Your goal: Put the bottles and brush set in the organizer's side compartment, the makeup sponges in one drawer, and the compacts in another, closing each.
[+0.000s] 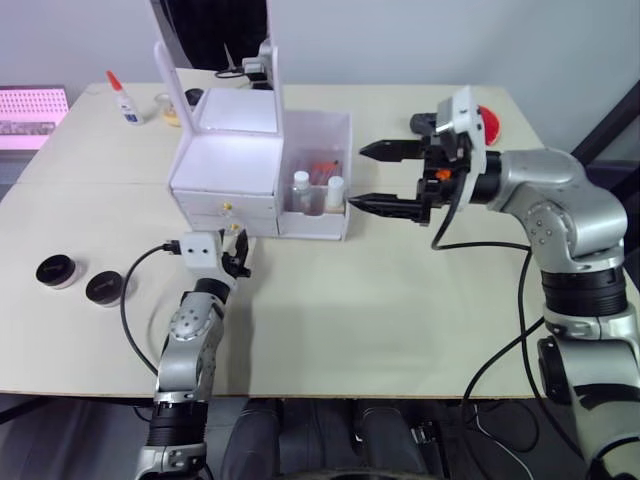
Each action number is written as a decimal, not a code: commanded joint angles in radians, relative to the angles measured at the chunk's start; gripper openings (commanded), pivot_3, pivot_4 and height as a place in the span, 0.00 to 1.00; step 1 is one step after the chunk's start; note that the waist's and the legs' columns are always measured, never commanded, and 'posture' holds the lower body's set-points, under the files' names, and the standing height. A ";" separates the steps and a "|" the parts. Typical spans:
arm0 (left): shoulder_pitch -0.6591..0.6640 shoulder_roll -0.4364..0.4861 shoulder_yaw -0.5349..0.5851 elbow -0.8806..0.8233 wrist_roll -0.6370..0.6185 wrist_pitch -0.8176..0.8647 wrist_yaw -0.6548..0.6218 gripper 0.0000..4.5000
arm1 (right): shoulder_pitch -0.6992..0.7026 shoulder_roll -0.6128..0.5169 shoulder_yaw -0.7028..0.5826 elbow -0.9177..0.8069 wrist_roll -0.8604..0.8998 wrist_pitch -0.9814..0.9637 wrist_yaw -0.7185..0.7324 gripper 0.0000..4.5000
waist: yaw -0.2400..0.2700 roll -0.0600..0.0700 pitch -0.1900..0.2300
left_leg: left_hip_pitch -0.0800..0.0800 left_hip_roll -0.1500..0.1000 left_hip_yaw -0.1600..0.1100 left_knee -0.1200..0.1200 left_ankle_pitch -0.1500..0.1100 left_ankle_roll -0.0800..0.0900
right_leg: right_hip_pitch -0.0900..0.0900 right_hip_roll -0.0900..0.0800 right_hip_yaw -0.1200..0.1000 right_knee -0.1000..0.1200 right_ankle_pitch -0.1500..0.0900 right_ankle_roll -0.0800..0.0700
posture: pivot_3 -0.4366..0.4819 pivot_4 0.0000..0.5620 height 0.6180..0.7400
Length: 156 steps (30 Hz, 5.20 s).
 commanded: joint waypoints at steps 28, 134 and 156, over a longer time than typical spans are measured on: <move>0.516 0.026 -0.068 -0.626 -0.019 0.170 -0.019 0.07 | -0.146 0.022 0.088 0.361 -0.151 -0.276 0.201 1.00 | -0.005 0.000 0.000 | -0.003 0.000 0.000 -0.001 0.000 0.000 | -0.002 -0.001 0.000 -0.004 0.000 -0.001 | 0.48 0.27 1.00; 0.285 0.544 0.599 -0.371 -0.492 0.880 0.036 0.99 | -0.354 -0.089 0.154 0.329 -0.183 -0.163 0.458 1.00 | -0.033 0.001 0.001 | -0.002 0.001 0.001 0.000 -0.004 -0.004 | -0.005 -0.001 -0.001 0.001 0.000 0.000 | 0.48 0.27 1.00; 0.157 0.522 0.620 -0.303 -0.402 0.851 0.046 0.59 | -0.310 -0.065 0.117 0.194 -0.130 -0.053 0.360 1.00 | -0.031 0.001 0.001 | 0.000 0.001 0.001 0.000 -0.004 -0.004 | -0.004 0.000 -0.001 0.002 0.000 0.000 | 0.48 0.27 1.00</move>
